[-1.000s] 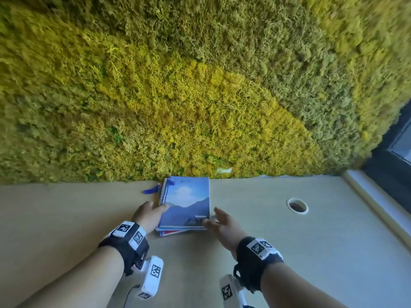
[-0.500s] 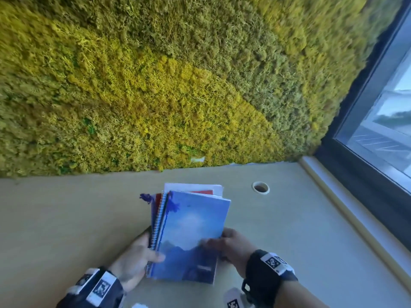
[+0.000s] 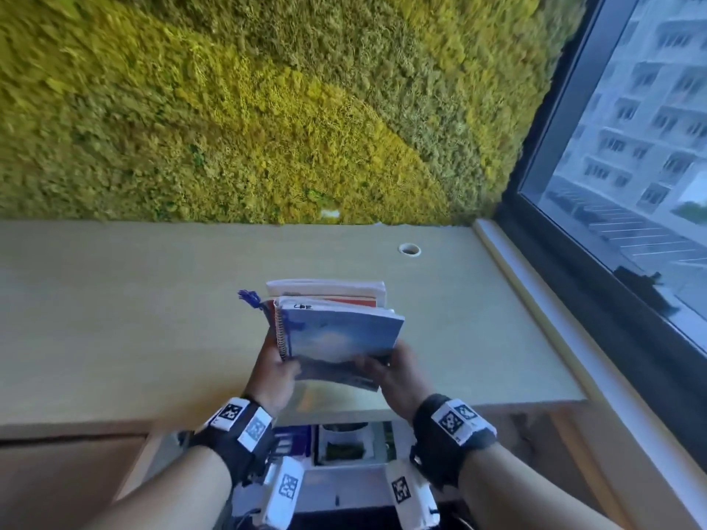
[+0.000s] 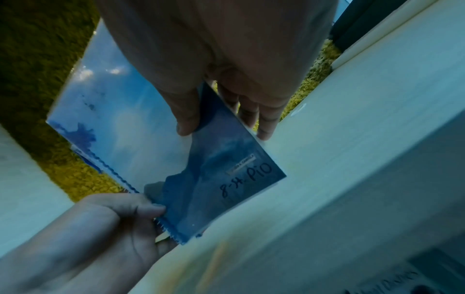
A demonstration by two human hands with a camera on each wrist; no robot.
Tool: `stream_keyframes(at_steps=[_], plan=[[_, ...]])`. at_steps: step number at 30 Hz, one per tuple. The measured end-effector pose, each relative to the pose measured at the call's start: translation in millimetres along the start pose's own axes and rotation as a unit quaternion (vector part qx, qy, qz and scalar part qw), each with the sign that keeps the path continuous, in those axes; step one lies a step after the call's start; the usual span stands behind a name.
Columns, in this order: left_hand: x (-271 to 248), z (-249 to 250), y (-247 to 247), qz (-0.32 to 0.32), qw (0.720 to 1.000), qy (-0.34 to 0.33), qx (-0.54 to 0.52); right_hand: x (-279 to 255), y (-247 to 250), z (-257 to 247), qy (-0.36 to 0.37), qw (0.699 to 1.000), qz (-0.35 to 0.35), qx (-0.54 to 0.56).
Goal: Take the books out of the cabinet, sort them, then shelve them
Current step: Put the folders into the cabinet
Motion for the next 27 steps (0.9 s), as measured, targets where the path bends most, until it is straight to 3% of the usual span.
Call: stream_keyframes(at_steps=[5,8,13,22,27], plan=[[-5,-26,3,-0.011,0.999,-0.011,0.042,-15,-11,41,-0.062,0.993,-0.050,-0.083],[13,-66,9,-0.041,0.997,-0.022,0.069,-25,-15,52,-0.072,0.989,-0.056,-0.114],[-37,-43,1,-0.067,0.984,0.011,0.165,-40,-5,57,-0.079,0.986,-0.080,-0.124],[-169,-98,-55,-0.164,0.958,0.143,0.189,-174,51,109,-0.173,0.971,-0.121,-0.110],[-226,-153,-96,-0.204,0.923,0.295,0.139,-240,78,148,-0.289,0.950,-0.110,-0.053]])
Point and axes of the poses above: each hand's wrist, its own x-axis towards the middle knuckle, its own y-axis out of the back of the hand, z = x × y, the point moved 7 cm from there along x, towards the middle knuckle, and after that the axes turned 3 degrees about z, right-handed, at the moved point
